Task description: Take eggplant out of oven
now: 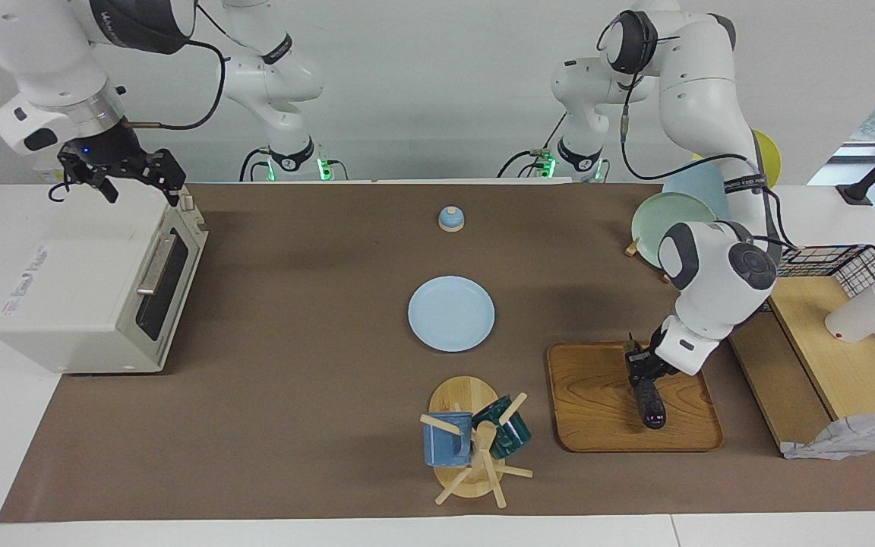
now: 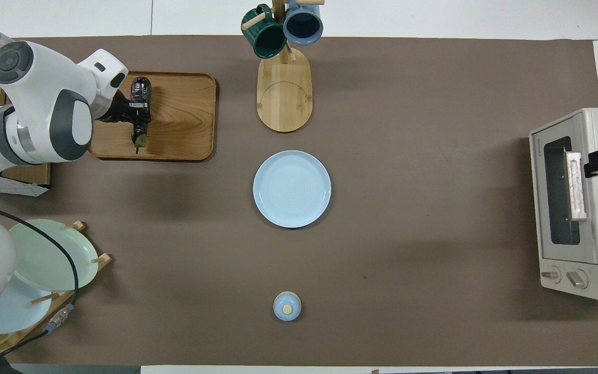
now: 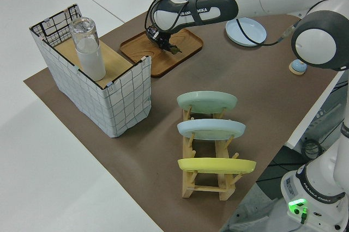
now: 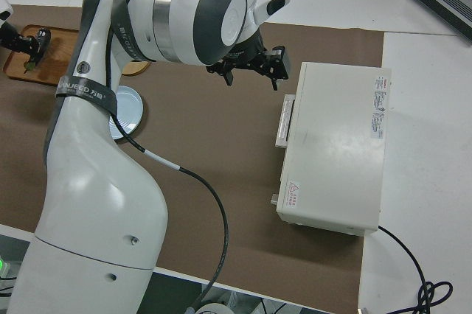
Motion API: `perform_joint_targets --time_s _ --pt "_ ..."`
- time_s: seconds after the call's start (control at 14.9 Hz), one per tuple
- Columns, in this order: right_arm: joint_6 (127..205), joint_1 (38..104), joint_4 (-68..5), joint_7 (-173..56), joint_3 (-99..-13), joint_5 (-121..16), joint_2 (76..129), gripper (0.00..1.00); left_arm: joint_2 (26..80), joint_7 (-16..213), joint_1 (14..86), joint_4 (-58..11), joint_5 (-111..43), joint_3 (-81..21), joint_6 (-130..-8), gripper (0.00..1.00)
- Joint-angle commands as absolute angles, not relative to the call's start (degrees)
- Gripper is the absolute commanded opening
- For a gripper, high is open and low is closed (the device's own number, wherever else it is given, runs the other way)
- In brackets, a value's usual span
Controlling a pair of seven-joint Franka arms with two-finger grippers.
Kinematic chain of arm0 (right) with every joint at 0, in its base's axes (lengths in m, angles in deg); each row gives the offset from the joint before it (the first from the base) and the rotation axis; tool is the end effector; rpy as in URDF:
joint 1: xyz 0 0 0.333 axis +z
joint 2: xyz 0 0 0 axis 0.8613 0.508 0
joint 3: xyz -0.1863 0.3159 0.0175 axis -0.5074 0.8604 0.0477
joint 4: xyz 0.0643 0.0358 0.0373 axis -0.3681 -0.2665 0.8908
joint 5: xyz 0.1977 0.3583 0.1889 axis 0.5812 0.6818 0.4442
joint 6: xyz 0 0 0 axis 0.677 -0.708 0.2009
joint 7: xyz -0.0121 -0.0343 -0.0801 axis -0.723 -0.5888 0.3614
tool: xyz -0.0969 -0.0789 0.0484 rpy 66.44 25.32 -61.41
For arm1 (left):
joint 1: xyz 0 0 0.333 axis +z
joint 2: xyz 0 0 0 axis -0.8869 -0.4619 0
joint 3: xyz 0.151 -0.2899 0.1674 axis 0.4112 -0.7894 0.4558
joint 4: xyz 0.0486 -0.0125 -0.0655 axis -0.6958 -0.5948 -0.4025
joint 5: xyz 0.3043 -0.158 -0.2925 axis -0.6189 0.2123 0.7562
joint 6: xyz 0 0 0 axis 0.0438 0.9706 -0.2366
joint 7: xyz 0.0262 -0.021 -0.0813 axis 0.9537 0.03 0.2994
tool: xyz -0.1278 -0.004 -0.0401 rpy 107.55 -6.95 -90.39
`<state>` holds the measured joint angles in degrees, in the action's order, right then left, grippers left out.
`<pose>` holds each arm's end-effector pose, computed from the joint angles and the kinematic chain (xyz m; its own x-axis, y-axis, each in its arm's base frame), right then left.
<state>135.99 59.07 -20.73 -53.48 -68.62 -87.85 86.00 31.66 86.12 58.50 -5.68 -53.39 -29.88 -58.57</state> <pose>0.5935 -0.0734 0.6355 0.9962 -0.0505 -0.0715 -0.0451 -0.9962 0.0750 0.7731 -0.0946 0.3114 0.9968 0.0053 0.0799 -0.0040 -0.9932 0.1166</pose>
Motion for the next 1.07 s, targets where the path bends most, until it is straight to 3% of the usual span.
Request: perform_joint_targets --time_s 0.0,0.74,1.0 --pt "137.73 58.68 -23.33 -54.57 -68.81 -86.1 84.8 1.0 32.82 85.31 58.53 -5.14 -54.07 -29.79 -58.31 1.0" --pt "136.76 59.03 -23.07 -54.57 -68.46 -86.1 84.63 1.0 58.73 89.0 59.41 -5.93 -54.24 -25.57 -26.34 1.0" --pt "136.76 59.03 -23.07 -54.57 -68.46 -86.1 84.63 1.0 65.5 89.17 58.45 -13.29 -54.24 -25.57 -23.66 1.0"
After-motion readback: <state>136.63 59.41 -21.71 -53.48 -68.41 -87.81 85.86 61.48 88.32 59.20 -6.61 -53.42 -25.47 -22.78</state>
